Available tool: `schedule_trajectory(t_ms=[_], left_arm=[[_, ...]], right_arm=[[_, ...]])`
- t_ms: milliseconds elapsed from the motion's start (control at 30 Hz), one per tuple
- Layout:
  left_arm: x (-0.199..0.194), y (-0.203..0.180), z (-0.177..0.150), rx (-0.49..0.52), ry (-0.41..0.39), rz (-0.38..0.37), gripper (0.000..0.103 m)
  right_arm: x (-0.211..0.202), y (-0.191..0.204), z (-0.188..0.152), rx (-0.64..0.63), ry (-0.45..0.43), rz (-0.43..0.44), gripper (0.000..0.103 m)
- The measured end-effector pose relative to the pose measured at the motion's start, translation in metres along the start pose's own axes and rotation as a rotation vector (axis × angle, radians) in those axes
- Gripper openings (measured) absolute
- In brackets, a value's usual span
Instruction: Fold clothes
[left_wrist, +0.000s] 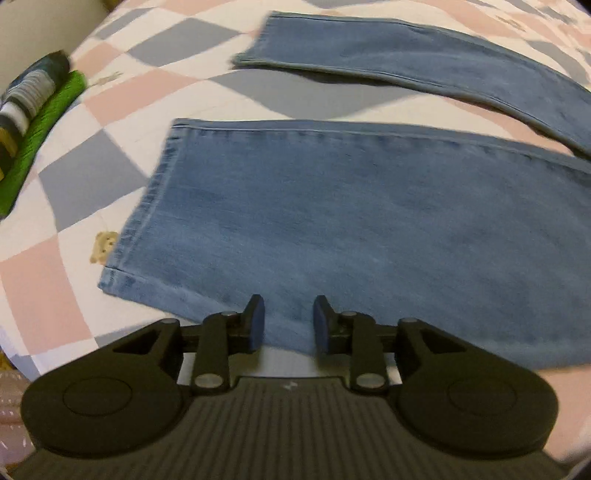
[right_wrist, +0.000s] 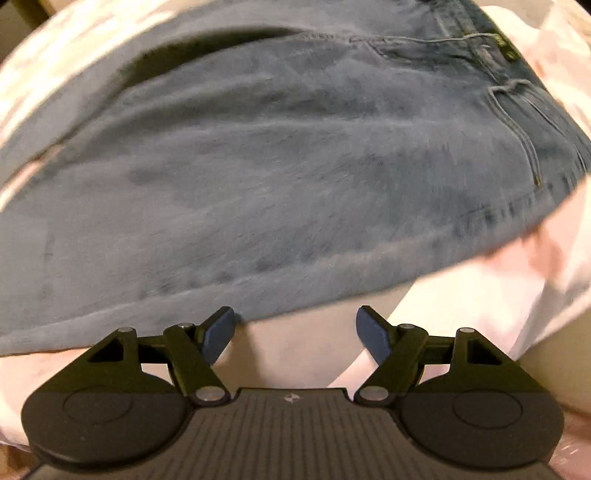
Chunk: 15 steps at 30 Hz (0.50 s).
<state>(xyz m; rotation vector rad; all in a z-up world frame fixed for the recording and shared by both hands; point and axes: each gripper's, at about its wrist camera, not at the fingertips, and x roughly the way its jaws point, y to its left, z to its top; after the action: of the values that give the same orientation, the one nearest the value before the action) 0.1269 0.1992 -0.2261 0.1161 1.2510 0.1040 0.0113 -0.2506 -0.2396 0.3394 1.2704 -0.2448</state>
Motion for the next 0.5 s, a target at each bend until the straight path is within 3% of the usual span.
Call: schedule_trajectory(t_ms=[100,233,500], left_arm=[[-0.031,-0.005,-0.010,0.047,-0.036,-0.063,0.034],[-0.070,-0.004,-0.024,0.052,-0.066,-0.126,0.035],[-0.145,-0.010,-0.050,0.123,-0.153,-0.194,0.044]], right_arm=[[-0.024,0.016,-0.018,0.008,-0.057,0.029,0.075],[-0.070,0.040,-0.030,0.038,-0.144,0.094,0.076],[-0.146,0.063,-0.060,0.035,-0.253,0.152,0.087]])
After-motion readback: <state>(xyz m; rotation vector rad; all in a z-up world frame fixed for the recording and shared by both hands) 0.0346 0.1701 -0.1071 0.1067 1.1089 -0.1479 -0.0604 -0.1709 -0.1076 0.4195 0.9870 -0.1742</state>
